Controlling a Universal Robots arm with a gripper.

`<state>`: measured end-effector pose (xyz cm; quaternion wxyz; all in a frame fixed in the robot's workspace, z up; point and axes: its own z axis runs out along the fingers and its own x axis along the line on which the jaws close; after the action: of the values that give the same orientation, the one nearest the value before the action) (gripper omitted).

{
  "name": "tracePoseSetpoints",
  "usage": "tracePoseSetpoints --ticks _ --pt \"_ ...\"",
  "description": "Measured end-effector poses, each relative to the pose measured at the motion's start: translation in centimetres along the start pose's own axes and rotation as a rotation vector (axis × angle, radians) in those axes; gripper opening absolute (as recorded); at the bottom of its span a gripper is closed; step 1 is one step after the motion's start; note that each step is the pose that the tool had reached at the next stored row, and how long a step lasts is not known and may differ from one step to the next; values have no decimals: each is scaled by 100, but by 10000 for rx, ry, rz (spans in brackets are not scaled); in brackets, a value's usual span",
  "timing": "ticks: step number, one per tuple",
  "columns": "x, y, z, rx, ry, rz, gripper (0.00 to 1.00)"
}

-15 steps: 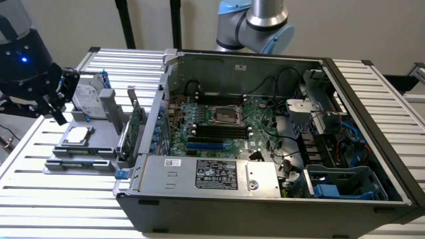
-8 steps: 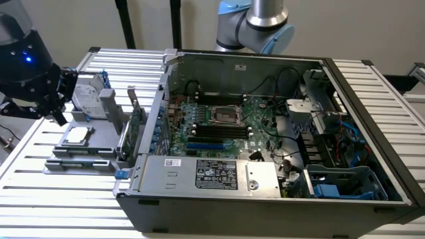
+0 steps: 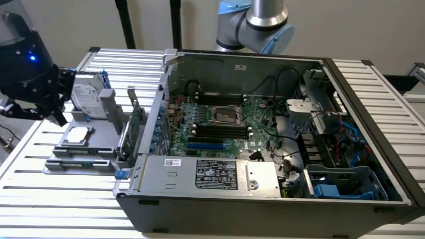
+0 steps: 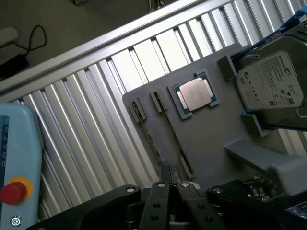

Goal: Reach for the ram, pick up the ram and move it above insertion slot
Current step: 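Pick up the ram and move it above insertion slot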

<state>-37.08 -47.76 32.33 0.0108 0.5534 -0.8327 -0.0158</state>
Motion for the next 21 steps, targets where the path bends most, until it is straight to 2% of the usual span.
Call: tracePoseSetpoints --ticks 15,17,21 --pt "-1 0 17 2 101 -2687 11" --pt "-5 3 17 19 105 -2868 11" --pt "-11 7 16 76 89 -2912 11"
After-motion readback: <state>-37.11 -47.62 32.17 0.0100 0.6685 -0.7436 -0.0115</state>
